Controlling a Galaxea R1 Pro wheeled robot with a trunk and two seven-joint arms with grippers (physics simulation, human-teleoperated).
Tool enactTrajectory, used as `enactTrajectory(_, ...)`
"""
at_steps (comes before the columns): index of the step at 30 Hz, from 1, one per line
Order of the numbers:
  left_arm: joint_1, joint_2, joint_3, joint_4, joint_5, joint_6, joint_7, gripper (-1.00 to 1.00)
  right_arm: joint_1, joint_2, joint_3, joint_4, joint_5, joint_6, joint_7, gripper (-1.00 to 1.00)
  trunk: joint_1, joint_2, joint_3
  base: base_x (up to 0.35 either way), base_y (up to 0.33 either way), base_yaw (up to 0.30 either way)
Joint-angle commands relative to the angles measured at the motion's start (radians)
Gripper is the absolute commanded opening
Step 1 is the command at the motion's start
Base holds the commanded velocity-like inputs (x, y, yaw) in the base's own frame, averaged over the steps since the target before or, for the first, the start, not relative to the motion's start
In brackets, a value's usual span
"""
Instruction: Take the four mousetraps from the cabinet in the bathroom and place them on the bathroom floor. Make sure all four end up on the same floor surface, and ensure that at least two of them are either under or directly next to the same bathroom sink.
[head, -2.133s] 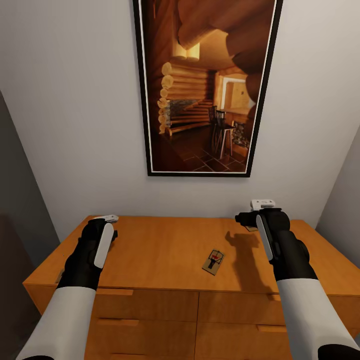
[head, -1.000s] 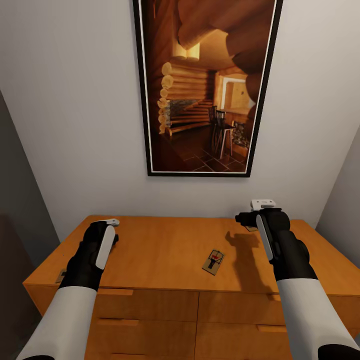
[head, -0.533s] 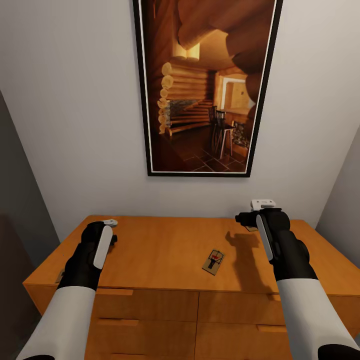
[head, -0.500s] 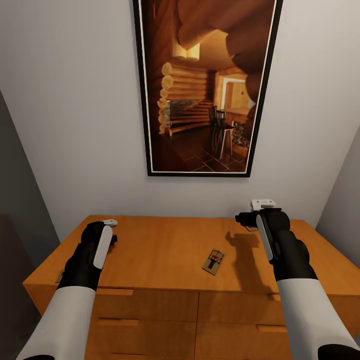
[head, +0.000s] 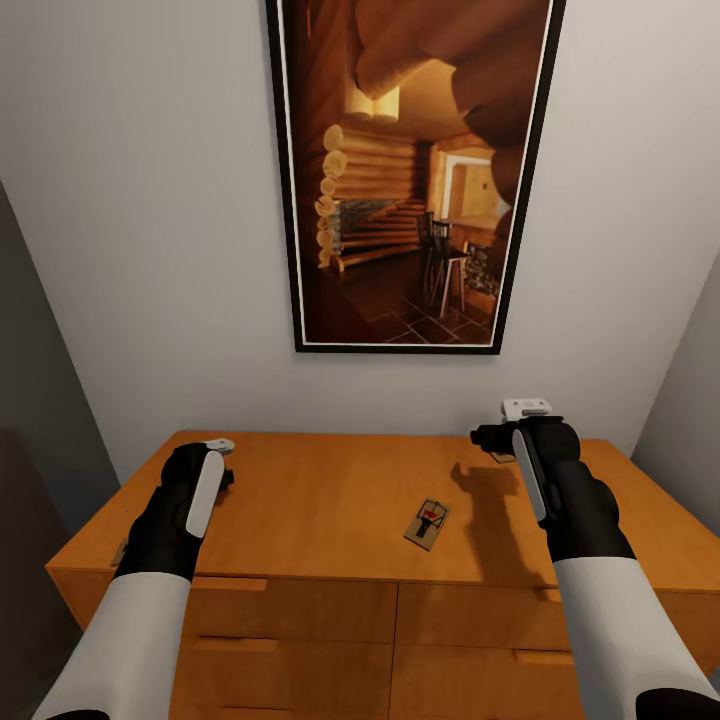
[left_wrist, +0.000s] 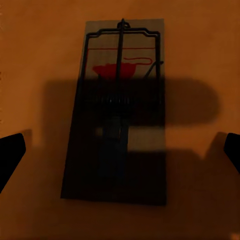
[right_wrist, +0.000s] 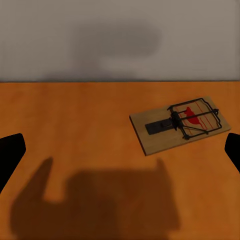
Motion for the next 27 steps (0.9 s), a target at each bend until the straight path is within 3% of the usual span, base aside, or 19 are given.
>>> enactTrajectory(1, 0.000, 0.000, 0.002, 0.003, 0.002, 0.007, 0.010, 1.00, -0.001, 0.000, 0.000, -0.001, 0.007, 0.005, 0.004, 1.00, 0.000, 0.000, -0.001, 0.000, 0.000, 0.000)
enactTrajectory(15, 0.000, 0.001, 0.002, 0.026, 0.003, 0.007, 0.010, 1.00, -0.001, 0.000, 0.000, -0.001, 0.007, 0.005, 0.004, 1.00, 0.000, 0.000, -0.001, 0.000, 0.000, 0.000)
enactTrajectory(16, 0.000, 0.001, 0.002, 0.028, 0.003, 0.007, 0.010, -1.00, -0.001, 0.000, 0.000, -0.001, 0.007, 0.005, 0.004, 1.00, 0.000, 0.000, -0.001, 0.000, 0.000, 0.000)
enactTrajectory(21, 0.000, 0.001, 0.022, 0.035, 0.003, 0.007, 0.010, -1.00, -0.001, 0.000, 0.000, -0.001, 0.008, 0.005, 0.004, 1.00, 0.000, 0.000, -0.001, 0.000, 0.000, 0.000)
enactTrajectory(27, 0.000, 0.002, 0.074, 0.037, 0.003, 0.007, 0.010, -1.00, -0.001, 0.000, 0.000, -0.001, 0.009, 0.005, 0.006, 1.00, 0.000, 0.000, -0.001, 0.000, 0.000, 0.000)
